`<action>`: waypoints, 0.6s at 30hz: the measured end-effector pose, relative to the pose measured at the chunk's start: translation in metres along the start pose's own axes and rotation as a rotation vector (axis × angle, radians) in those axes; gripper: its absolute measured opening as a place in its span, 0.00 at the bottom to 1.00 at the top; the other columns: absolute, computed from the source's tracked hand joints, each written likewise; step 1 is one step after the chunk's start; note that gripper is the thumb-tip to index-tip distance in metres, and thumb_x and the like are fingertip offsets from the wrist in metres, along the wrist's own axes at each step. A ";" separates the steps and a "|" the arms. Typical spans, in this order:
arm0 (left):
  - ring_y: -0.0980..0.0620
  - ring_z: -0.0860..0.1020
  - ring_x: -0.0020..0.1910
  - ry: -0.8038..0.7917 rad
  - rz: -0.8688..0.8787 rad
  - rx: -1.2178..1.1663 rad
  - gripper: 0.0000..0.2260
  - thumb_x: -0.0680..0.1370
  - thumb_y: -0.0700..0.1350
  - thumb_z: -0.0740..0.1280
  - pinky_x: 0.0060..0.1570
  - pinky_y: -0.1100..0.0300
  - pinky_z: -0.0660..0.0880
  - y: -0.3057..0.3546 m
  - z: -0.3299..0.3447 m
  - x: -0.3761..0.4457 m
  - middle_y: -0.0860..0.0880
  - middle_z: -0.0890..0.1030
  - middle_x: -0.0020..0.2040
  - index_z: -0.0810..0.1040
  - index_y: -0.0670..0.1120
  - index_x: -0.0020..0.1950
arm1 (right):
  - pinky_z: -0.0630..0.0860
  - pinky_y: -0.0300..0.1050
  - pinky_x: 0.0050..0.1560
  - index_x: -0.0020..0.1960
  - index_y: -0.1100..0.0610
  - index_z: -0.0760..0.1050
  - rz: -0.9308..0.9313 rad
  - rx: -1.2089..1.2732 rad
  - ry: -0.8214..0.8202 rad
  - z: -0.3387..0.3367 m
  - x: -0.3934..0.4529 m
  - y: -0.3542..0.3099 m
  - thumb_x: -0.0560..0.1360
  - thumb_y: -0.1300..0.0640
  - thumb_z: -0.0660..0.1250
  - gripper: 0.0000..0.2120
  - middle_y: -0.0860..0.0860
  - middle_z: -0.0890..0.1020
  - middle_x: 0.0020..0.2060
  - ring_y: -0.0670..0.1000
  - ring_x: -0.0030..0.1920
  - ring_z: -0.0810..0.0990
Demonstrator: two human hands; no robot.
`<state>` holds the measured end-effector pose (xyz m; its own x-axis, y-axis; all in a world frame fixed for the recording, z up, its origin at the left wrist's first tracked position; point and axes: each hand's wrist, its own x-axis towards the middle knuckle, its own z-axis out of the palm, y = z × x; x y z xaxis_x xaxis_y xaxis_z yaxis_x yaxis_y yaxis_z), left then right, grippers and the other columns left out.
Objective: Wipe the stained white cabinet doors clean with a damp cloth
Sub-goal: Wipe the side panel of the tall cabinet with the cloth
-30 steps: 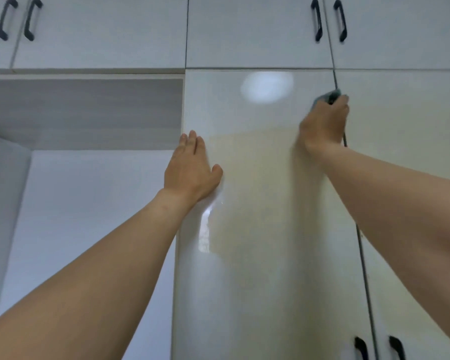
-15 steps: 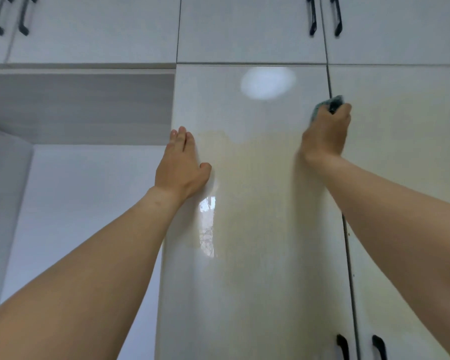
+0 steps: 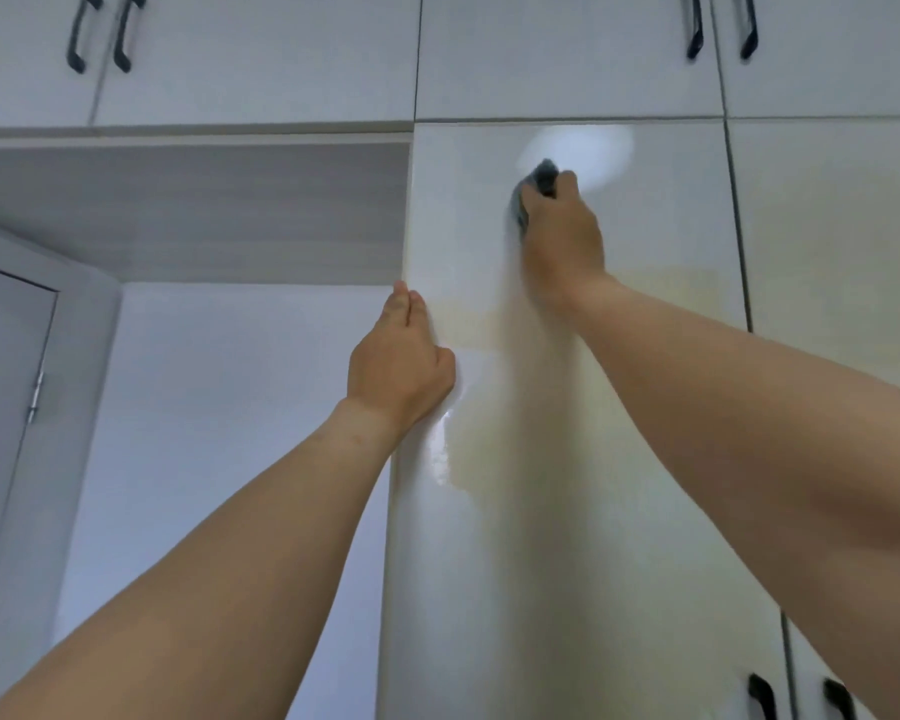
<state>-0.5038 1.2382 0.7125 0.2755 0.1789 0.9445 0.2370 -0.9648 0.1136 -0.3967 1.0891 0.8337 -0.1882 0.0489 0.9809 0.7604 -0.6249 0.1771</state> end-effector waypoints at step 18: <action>0.50 0.50 0.81 -0.041 -0.022 -0.064 0.32 0.78 0.46 0.57 0.75 0.52 0.61 0.005 -0.002 -0.002 0.44 0.51 0.82 0.51 0.40 0.81 | 0.67 0.45 0.44 0.67 0.55 0.70 -0.294 0.035 -0.293 0.009 -0.032 -0.071 0.82 0.55 0.56 0.15 0.56 0.74 0.59 0.59 0.48 0.76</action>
<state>-0.5048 1.2329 0.7117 0.3092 0.2068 0.9283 0.1833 -0.9707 0.1552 -0.4387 1.1386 0.7907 -0.2192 0.4446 0.8685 0.7225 -0.5243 0.4507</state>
